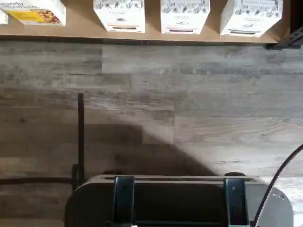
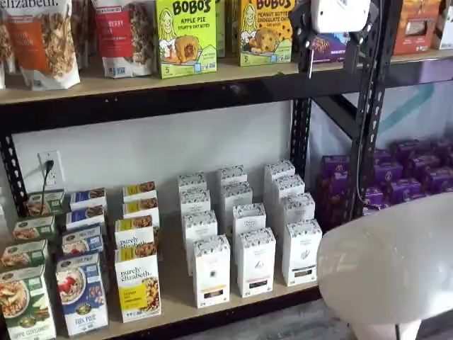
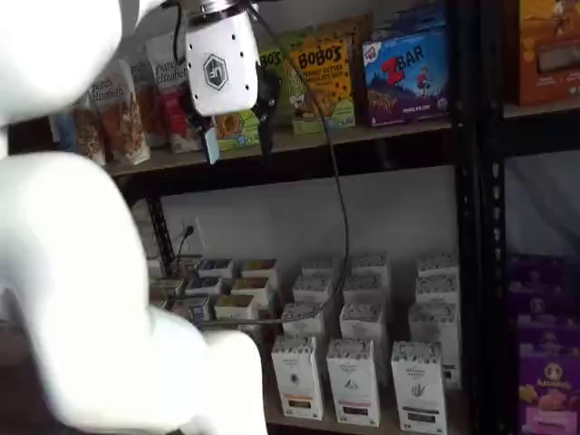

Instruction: Pick up the white box with a green strip in the middle, on the bottom shelf, the sixth box from the left

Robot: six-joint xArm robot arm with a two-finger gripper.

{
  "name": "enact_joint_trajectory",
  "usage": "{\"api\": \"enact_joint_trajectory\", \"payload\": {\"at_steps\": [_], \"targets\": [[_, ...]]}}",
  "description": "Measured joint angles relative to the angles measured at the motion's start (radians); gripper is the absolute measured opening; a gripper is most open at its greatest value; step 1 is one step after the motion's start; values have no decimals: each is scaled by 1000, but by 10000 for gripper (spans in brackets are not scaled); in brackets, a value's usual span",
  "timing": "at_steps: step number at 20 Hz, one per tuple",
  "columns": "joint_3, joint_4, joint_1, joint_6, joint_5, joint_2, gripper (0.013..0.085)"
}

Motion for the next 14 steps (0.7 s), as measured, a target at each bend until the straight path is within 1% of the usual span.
{"api": "enact_joint_trajectory", "payload": {"at_steps": [5,10,14], "targets": [[13,14,-9,-5,-24,-11,850],[42,-12,7,3,-67,-18,850],[98,-12,-12,-15,-139,-28,850]]}}
